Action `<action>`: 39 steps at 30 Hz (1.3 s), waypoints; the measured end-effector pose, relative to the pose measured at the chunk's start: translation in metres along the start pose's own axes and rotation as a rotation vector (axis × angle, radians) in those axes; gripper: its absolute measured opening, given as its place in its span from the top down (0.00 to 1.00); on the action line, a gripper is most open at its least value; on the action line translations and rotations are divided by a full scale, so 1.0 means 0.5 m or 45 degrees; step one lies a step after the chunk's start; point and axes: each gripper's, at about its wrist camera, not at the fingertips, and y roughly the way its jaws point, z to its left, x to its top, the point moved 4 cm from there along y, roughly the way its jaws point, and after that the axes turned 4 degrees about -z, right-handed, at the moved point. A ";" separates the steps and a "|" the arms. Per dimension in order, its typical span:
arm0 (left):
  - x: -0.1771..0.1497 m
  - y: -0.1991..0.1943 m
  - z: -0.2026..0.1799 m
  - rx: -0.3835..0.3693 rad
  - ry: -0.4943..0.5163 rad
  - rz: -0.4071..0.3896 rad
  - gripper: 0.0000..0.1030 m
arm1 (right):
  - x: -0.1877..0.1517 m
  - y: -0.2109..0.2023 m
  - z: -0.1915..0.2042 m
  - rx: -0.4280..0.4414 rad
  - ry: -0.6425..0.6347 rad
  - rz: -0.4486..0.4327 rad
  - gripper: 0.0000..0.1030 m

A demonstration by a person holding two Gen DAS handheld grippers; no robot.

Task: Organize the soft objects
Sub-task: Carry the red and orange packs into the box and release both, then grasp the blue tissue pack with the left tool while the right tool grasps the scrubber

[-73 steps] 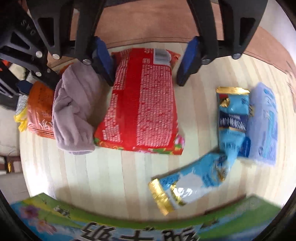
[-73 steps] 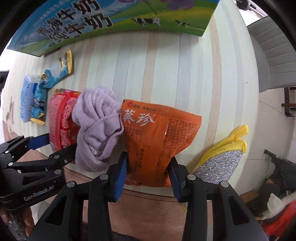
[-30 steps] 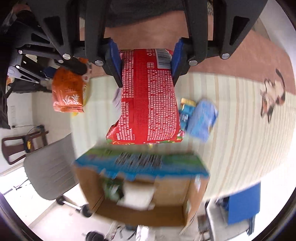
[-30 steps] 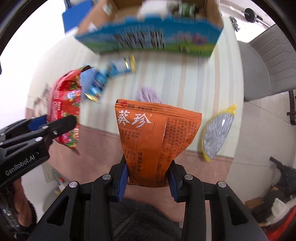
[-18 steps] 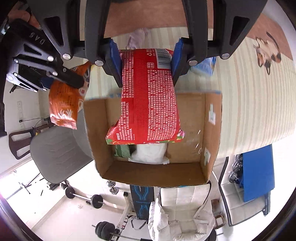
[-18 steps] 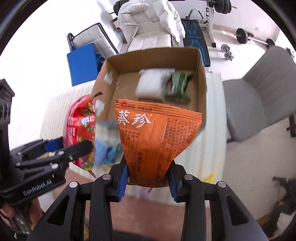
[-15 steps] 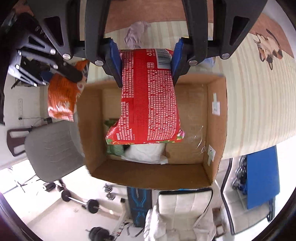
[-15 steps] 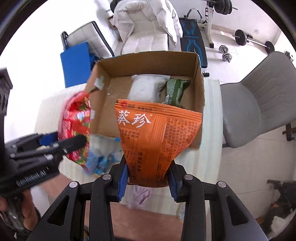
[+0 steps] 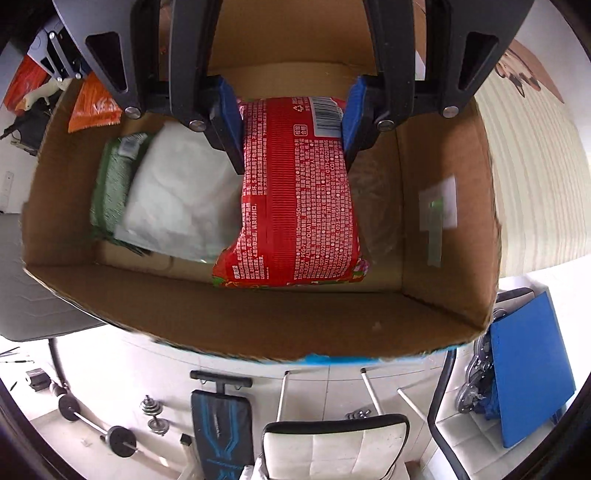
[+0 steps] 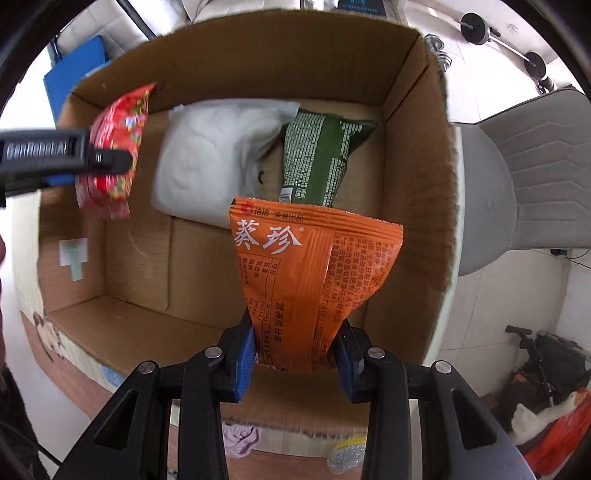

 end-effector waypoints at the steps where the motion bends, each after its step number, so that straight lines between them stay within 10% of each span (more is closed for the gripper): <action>1: 0.006 0.007 0.003 0.021 0.005 0.011 0.57 | 0.002 0.008 0.002 -0.002 0.000 0.016 0.62; 8: 0.021 0.010 0.011 -0.020 0.016 0.050 0.44 | 0.027 0.069 0.020 -0.042 -0.059 0.128 0.57; 12: 0.022 -0.035 0.023 -0.060 -0.009 -0.028 0.26 | 0.027 0.052 0.028 -0.001 -0.035 0.108 0.17; 19: -0.050 -0.120 0.045 -0.002 0.020 -0.182 0.04 | 0.019 -0.026 0.025 0.060 0.046 -0.016 0.00; 39: -0.316 -0.306 0.060 0.073 0.094 -0.580 0.02 | -0.094 -0.242 0.044 0.017 0.010 -0.436 0.00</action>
